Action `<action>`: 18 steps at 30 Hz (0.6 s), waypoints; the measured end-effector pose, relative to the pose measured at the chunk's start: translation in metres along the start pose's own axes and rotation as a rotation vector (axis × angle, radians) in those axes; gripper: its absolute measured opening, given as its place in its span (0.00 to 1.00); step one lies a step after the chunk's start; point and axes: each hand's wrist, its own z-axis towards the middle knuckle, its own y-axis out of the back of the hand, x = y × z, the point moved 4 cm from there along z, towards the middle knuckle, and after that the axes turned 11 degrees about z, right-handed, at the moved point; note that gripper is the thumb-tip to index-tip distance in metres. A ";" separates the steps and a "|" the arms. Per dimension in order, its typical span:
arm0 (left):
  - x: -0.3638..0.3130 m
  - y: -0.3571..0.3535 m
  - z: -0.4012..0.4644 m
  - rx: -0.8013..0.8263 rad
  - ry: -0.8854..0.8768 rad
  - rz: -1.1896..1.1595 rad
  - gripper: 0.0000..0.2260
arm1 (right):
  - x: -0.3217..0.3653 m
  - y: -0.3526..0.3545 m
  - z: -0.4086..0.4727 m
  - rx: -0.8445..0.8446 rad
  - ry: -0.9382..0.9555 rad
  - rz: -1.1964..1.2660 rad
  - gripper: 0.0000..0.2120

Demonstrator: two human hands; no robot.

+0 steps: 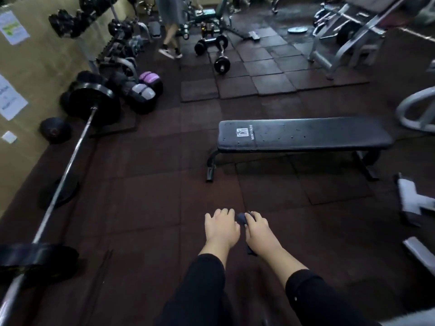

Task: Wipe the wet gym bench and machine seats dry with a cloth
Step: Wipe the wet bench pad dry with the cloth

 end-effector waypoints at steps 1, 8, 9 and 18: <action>0.000 0.007 0.020 -0.002 -0.037 0.024 0.18 | -0.005 0.006 0.015 -0.041 -0.039 0.026 0.21; -0.039 0.063 0.128 -0.084 -0.371 0.175 0.19 | -0.041 0.055 0.072 -0.295 -0.303 0.143 0.20; -0.051 0.069 0.137 -0.081 -0.416 0.182 0.19 | -0.048 0.062 0.074 -0.334 -0.340 0.157 0.20; -0.172 0.102 0.222 -0.061 -0.694 0.242 0.20 | -0.161 0.114 0.107 -0.487 -0.584 0.186 0.35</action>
